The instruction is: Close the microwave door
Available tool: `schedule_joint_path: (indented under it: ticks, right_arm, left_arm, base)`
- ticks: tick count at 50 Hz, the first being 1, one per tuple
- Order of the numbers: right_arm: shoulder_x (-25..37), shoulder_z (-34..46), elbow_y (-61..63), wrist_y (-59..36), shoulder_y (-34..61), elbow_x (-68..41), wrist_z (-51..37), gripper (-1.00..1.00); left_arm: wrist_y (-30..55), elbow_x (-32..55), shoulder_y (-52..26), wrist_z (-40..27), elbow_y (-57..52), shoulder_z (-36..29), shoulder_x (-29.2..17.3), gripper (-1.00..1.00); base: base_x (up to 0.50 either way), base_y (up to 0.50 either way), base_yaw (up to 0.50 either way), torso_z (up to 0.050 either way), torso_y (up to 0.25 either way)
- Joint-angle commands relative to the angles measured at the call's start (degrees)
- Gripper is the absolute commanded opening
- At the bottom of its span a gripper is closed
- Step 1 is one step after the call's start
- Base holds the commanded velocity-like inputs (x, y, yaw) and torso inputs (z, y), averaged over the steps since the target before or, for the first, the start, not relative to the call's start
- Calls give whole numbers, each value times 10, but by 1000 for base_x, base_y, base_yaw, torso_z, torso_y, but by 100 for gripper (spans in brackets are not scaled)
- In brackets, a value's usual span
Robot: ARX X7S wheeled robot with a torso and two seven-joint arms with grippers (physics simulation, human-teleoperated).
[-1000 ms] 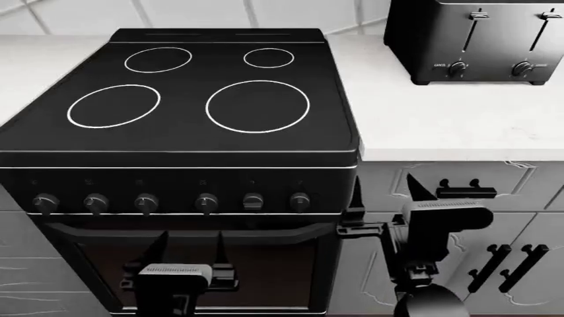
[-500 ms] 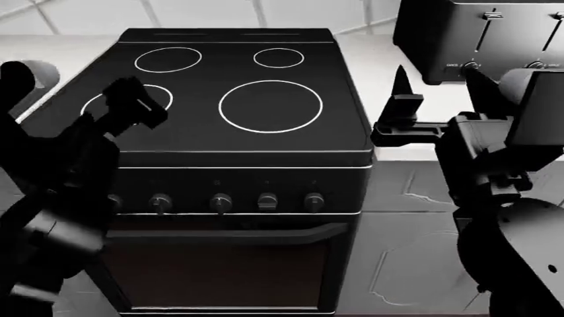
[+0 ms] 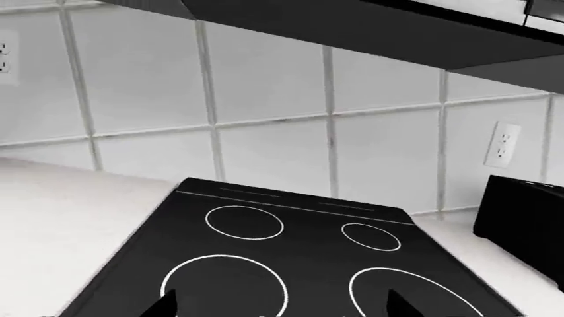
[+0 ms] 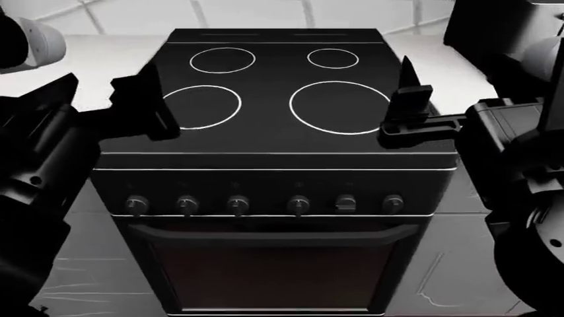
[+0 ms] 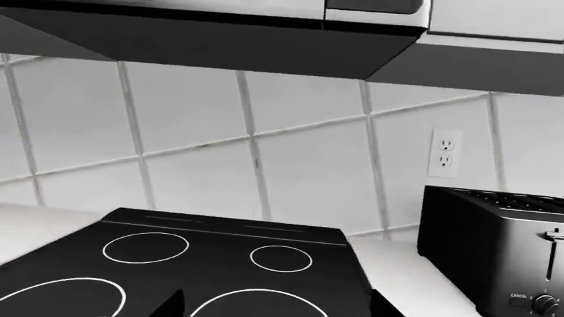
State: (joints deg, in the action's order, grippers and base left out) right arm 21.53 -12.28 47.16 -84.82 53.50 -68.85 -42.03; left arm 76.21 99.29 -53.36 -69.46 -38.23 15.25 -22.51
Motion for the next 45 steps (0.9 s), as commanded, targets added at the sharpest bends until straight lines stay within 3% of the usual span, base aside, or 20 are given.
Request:
schedule_joint_path:
  ticks: [1, 15, 45]
  right_arm:
    - [29, 15, 10, 1, 17, -33, -17, 100]
    - [42, 27, 11, -1, 37, -66, -48, 100]
    - [67, 43, 1, 24, 56, -100, -81, 100]
  left_arm:
    - [23, 26, -11, -17, -14, 0, -8, 100]
    - [11, 31, -7, -17, -19, -6, -18, 100]
    - [-9, 26, -2, -11, -23, -22, -30, 100]
  base:
    - [469, 266, 0, 0, 0]
    - [435, 285, 0, 0, 0]
    - [118, 500, 0, 0, 0]
